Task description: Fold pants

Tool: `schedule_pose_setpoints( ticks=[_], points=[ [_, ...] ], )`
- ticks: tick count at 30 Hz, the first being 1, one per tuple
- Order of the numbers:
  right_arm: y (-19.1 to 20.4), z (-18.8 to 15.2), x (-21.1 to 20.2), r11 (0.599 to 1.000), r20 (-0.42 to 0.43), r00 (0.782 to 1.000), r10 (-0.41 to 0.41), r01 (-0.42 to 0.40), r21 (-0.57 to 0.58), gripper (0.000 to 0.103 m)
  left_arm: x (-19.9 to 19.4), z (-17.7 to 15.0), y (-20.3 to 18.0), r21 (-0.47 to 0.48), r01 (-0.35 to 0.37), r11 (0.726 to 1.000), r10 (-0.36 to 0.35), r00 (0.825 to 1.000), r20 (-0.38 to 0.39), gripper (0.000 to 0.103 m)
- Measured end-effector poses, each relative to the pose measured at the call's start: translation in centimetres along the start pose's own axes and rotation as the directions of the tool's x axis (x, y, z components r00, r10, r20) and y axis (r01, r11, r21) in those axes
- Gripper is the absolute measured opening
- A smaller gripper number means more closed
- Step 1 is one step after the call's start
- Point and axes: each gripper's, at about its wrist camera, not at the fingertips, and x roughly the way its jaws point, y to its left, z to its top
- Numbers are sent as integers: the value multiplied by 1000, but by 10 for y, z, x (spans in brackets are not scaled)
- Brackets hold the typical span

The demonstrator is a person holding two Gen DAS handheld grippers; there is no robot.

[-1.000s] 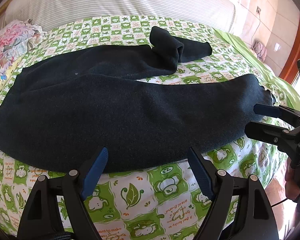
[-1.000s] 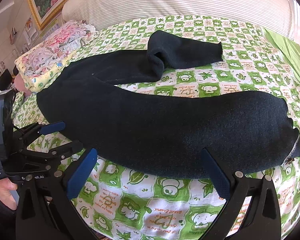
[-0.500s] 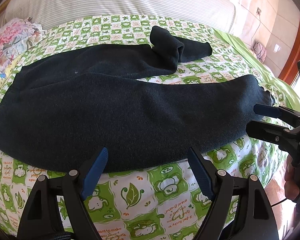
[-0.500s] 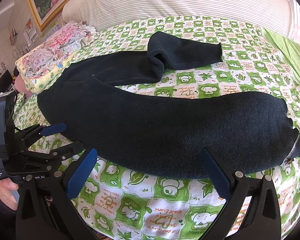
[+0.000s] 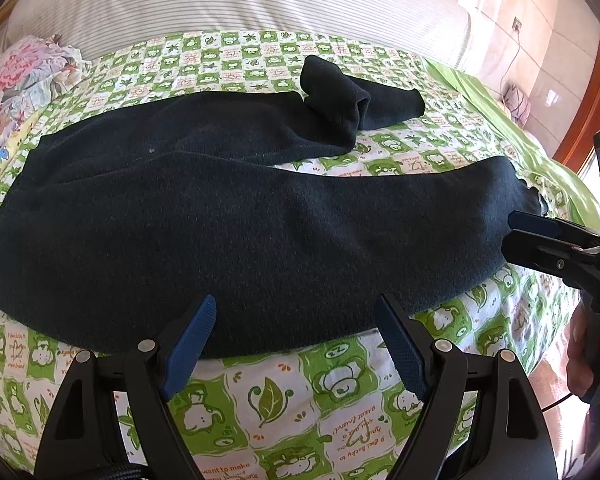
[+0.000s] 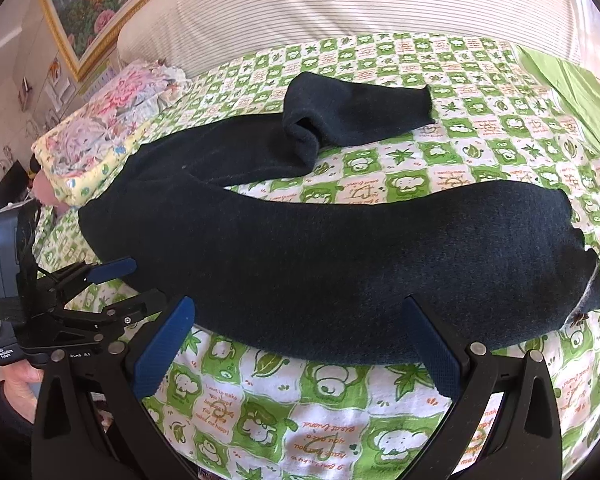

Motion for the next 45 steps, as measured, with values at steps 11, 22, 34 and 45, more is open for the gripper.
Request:
schedule_pose_setpoints(
  ticks=[11, 22, 34, 45],
  points=[
    [-22, 14, 2, 979, 52, 989, 141, -147, 142, 103, 6, 23, 3, 42, 14, 999, -15, 1000, 6, 82],
    [-55, 69, 10, 992, 80, 996, 45, -54, 116, 103, 25, 85, 17, 81, 12, 997, -14, 1000, 16, 82],
    [-100, 147, 33, 983, 35, 998, 45, -50, 175, 101, 69, 160, 32, 152, 37, 988, -34, 999, -19, 82],
    [-153, 201, 91, 950, -47, 995, 87, -68, 304, 90, 153, 229, 45, 229, 97, 968, -55, 982, -183, 82]
  ],
)
